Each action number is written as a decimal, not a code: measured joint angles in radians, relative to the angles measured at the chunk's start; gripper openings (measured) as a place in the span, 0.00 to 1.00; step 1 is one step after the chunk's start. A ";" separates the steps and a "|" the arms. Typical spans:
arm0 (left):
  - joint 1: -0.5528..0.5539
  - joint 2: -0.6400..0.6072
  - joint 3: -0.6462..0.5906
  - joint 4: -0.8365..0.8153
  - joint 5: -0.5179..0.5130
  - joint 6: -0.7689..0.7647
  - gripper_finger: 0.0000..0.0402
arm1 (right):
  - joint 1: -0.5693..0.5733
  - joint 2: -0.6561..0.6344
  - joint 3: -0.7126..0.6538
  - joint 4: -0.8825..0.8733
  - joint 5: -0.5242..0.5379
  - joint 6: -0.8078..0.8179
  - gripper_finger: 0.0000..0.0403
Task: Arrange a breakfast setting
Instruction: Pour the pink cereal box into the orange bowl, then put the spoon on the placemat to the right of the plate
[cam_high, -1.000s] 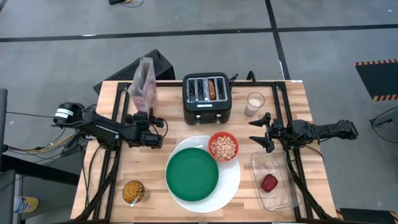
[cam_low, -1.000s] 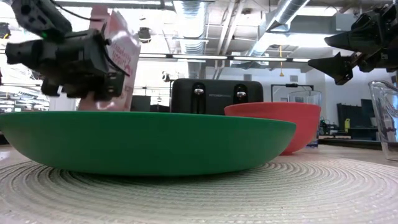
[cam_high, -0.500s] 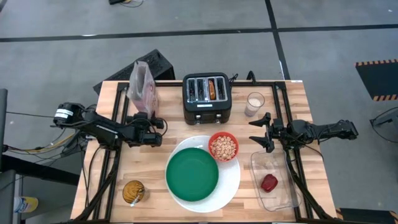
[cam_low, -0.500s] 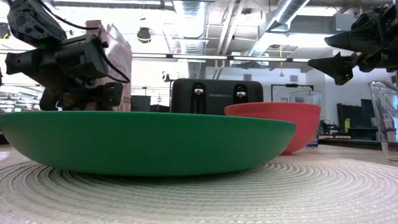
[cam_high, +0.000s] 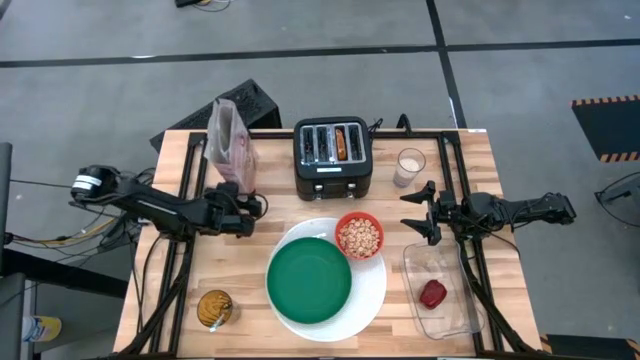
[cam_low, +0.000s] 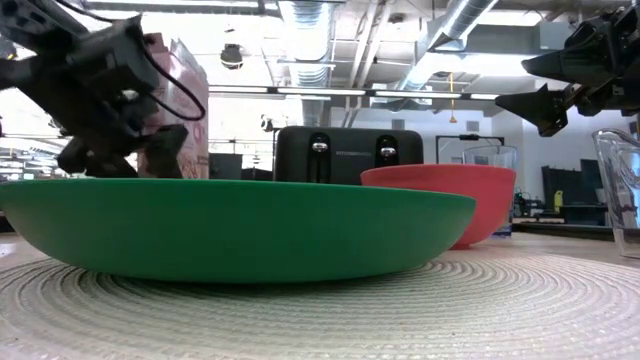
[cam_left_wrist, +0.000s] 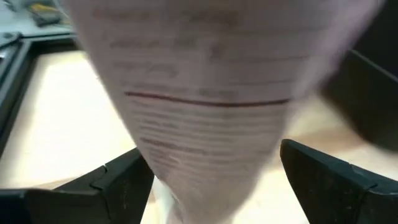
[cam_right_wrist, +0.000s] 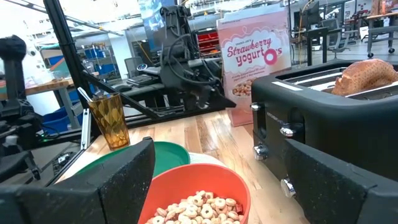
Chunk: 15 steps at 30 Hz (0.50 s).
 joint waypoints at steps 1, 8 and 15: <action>-0.006 -0.030 0.000 -0.027 0.022 0.008 0.81 | 0.000 0.000 0.000 0.000 0.000 0.000 0.92; -0.060 -0.257 0.000 -0.208 0.170 0.001 0.82 | 0.000 0.000 0.000 0.000 0.000 0.000 0.92; -0.107 -0.505 0.000 -0.234 0.386 0.151 0.82 | 0.000 0.000 0.000 0.000 0.000 0.000 0.92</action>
